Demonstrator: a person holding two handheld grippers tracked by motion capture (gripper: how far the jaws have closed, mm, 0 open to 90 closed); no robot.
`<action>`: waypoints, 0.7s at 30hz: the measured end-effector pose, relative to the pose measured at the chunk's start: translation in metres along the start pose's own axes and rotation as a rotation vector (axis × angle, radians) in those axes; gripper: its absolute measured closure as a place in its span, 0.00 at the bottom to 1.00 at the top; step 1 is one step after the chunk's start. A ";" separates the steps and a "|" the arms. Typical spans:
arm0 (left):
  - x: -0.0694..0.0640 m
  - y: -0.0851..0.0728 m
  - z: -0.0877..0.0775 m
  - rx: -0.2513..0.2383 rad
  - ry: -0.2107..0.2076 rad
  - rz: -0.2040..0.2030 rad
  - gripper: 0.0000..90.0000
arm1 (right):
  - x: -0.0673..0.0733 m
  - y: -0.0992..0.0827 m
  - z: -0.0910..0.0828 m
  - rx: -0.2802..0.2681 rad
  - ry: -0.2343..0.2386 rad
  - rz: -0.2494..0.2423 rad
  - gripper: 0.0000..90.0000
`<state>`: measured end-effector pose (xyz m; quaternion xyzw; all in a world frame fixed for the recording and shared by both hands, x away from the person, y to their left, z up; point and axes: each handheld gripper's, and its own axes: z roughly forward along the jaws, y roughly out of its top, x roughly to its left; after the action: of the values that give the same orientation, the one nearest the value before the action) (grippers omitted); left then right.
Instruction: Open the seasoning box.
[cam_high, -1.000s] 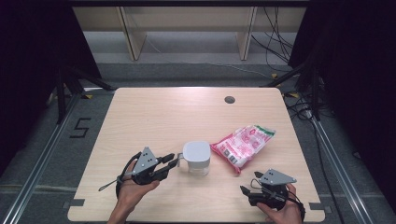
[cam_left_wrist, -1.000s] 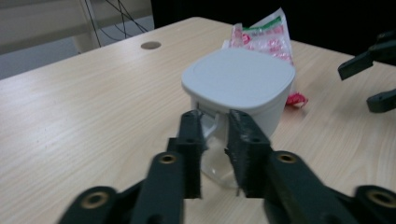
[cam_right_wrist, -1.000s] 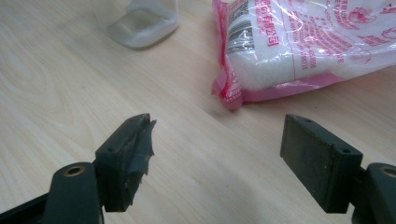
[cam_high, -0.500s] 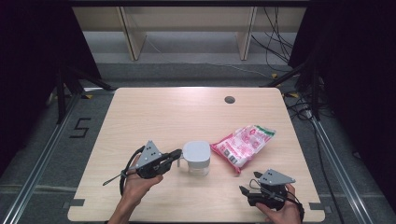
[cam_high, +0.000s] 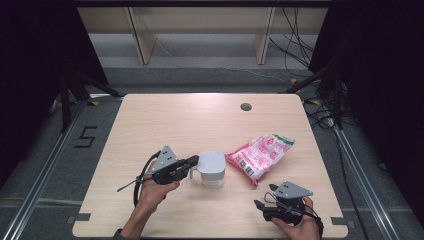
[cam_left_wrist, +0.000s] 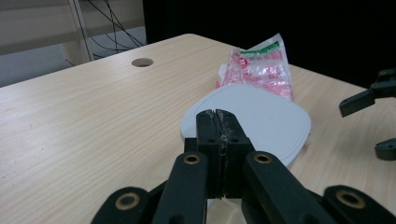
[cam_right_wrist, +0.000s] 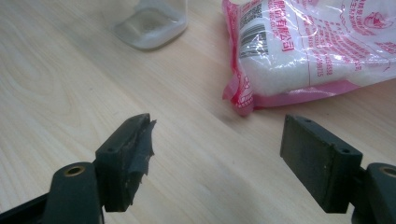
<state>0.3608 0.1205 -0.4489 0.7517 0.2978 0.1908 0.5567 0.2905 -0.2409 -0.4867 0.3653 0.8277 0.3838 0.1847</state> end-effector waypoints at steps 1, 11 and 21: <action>0.001 -0.001 0.001 -0.009 -0.013 -0.013 0.98 | 0.000 0.000 0.000 -0.002 0.002 -0.002 0.29; 0.000 -0.002 0.000 -0.016 -0.018 -0.027 0.97 | 0.005 0.009 0.007 -0.074 0.022 -0.038 0.20; 0.003 -0.003 -0.001 -0.016 -0.021 -0.029 0.96 | 0.015 0.038 0.026 -0.142 0.128 -0.084 0.51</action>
<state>0.3614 0.1240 -0.4515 0.7447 0.3013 0.1771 0.5686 0.3133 -0.2001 -0.4740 0.2912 0.8231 0.4560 0.1725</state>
